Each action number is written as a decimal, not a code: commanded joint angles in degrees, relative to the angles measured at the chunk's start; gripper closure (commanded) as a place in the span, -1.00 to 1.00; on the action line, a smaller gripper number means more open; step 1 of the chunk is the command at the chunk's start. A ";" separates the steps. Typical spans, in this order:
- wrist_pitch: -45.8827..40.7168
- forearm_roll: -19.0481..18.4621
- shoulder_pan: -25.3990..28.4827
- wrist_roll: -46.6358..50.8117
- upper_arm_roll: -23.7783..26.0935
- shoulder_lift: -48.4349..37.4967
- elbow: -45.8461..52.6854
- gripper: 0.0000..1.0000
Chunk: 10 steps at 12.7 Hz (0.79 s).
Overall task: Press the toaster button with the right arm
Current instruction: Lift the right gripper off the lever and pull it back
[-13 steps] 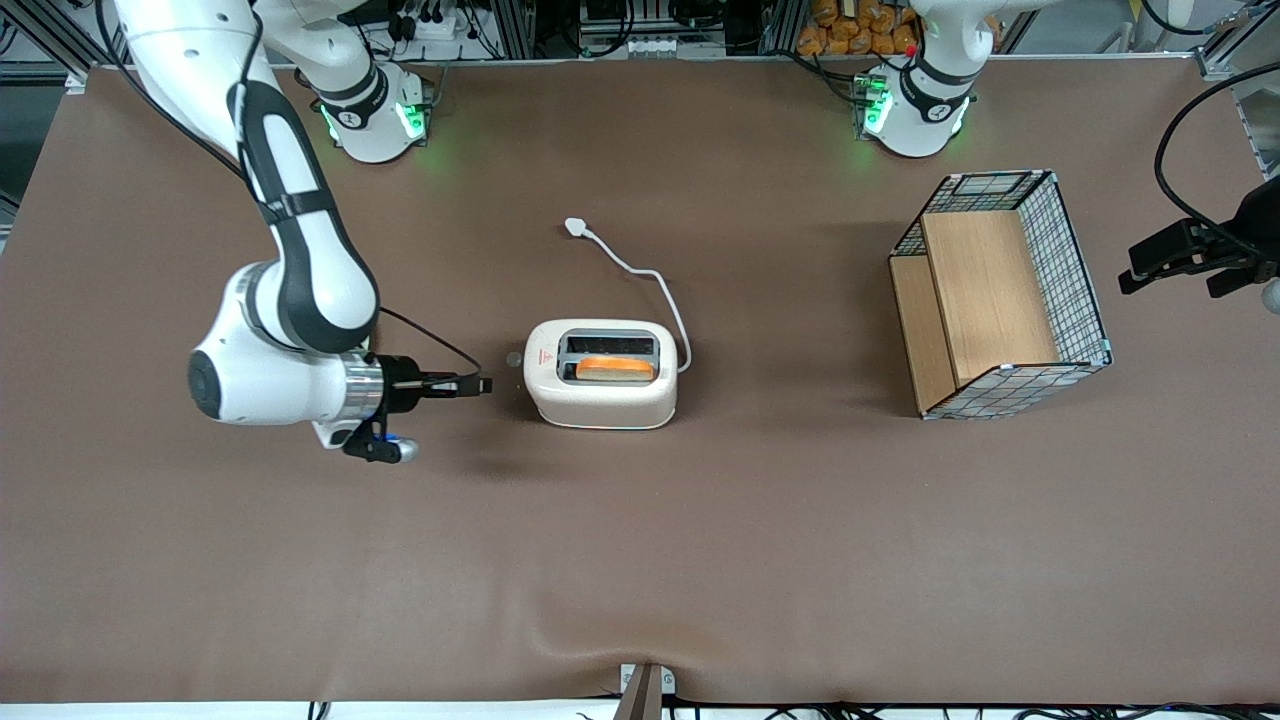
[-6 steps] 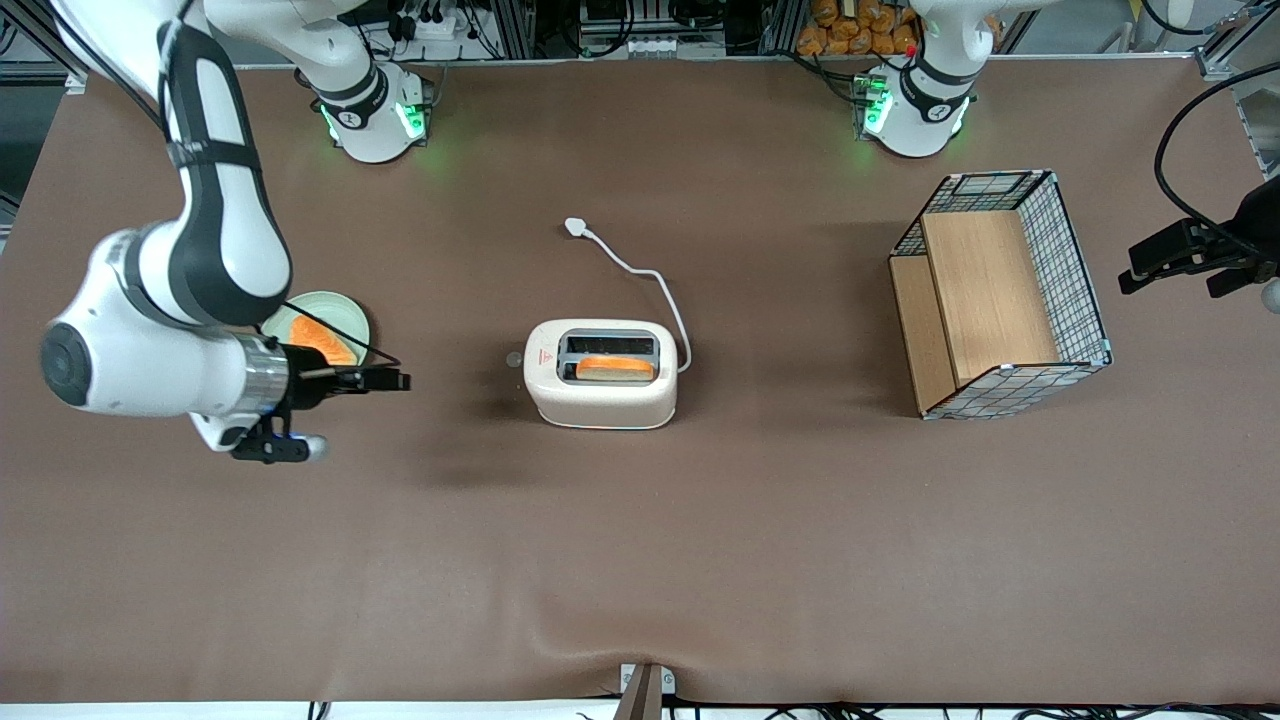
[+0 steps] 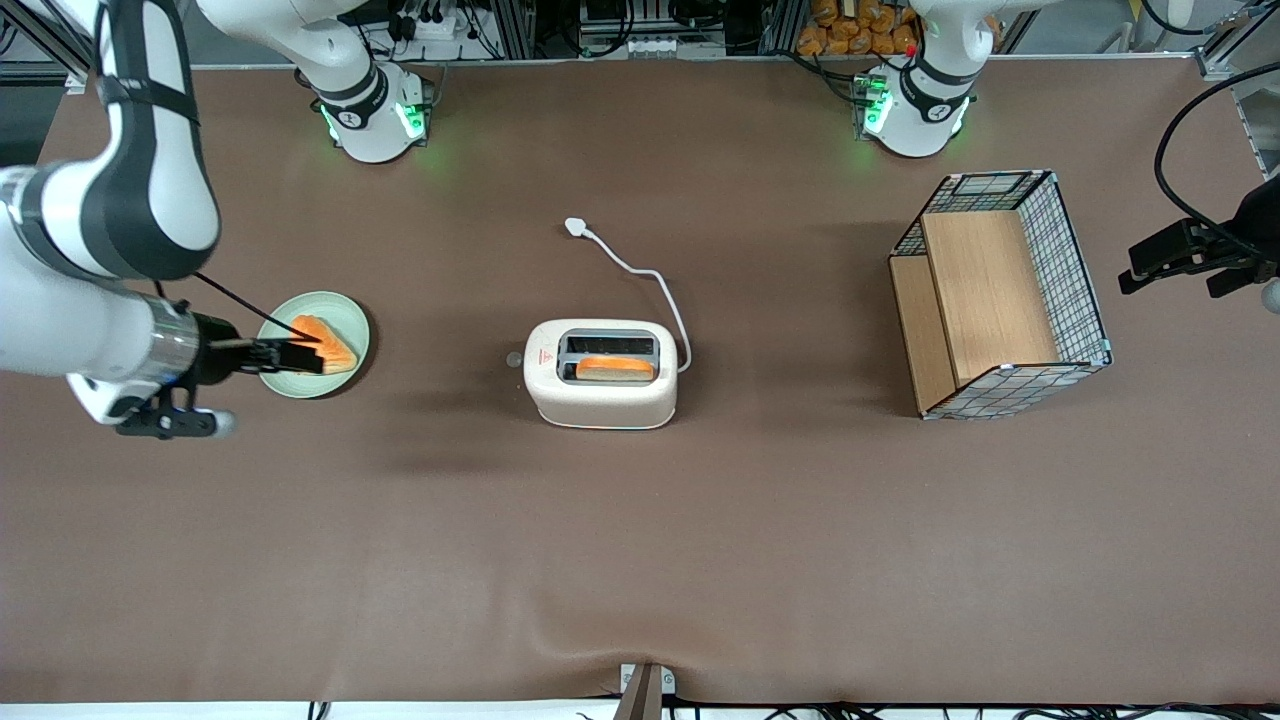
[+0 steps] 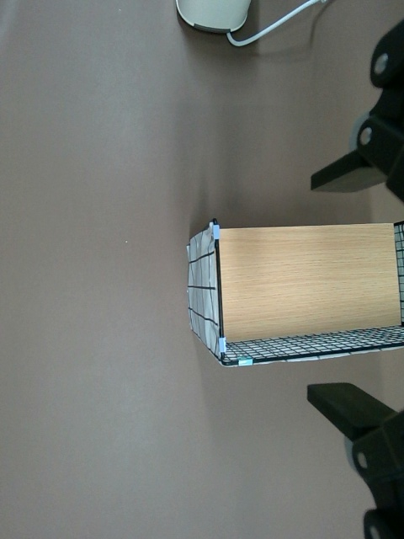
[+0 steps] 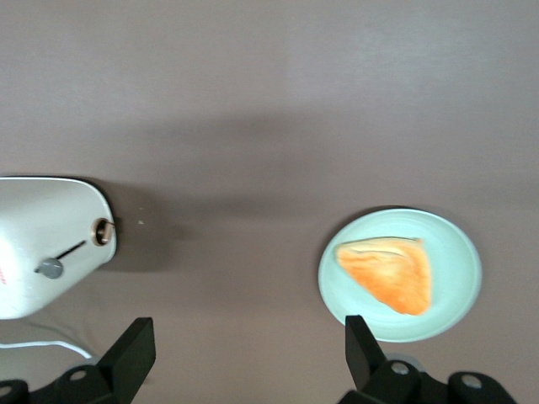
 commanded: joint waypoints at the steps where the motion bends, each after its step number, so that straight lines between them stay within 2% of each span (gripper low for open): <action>1: 0.52 -5.21 -1.60 -2.53 0.37 -6.04 -3.86 -1.00; 3: 0.17 -6.36 -3.62 -4.82 0.28 -8.50 -3.77 -1.00; 5: -1.14 -9.61 -3.98 -4.92 0.28 -11.40 -3.77 -1.00; 7: -3.69 -10.24 -5.64 -4.83 0.89 -13.43 -3.42 -1.00; 10: -6.33 -10.24 -11.69 -4.13 7.11 -15.72 -2.98 -1.00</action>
